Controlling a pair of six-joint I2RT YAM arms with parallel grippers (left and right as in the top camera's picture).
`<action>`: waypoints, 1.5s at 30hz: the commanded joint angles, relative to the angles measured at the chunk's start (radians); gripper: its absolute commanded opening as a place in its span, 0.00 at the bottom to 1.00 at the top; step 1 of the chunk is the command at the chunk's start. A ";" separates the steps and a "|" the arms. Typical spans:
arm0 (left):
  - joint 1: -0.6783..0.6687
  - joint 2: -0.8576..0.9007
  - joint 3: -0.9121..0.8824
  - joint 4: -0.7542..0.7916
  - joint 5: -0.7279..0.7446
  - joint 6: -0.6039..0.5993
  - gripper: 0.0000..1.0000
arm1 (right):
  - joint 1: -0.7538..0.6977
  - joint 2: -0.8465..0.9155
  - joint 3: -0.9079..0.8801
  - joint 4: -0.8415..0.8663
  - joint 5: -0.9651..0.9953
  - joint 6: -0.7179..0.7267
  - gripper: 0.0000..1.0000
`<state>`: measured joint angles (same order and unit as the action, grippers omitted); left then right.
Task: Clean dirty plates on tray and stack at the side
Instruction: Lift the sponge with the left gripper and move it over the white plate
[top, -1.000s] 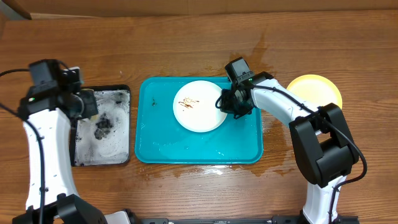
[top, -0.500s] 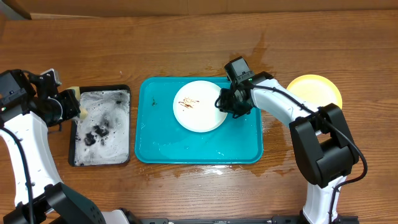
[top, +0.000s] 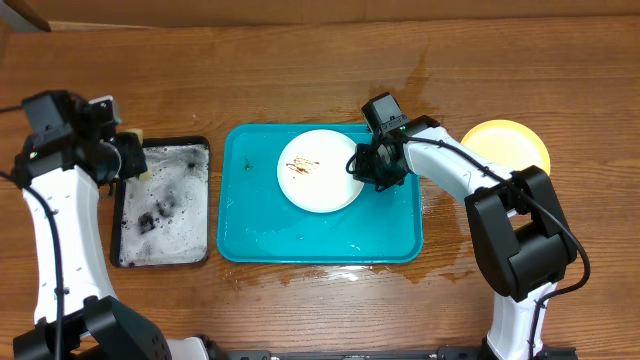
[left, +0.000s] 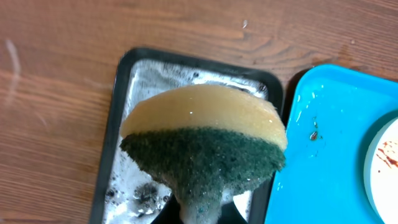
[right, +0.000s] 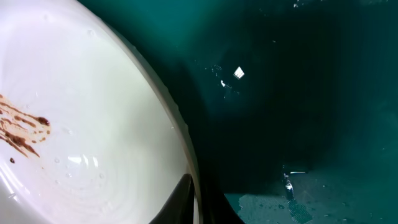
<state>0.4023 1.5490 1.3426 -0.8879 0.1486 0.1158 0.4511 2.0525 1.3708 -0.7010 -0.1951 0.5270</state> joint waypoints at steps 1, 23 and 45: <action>-0.061 0.000 0.072 -0.004 -0.129 0.015 0.04 | -0.006 0.039 -0.028 -0.009 0.068 0.001 0.06; -0.090 0.000 0.073 -0.043 -0.151 0.056 0.04 | -0.006 0.039 0.091 -0.103 0.044 -0.229 0.38; -0.475 0.024 0.067 0.080 0.216 -0.155 0.04 | -0.002 0.039 0.087 -0.169 0.070 -0.018 0.04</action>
<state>0.0303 1.5501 1.3949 -0.8417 0.2565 0.0769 0.4515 2.0720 1.4502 -0.8776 -0.1642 0.4828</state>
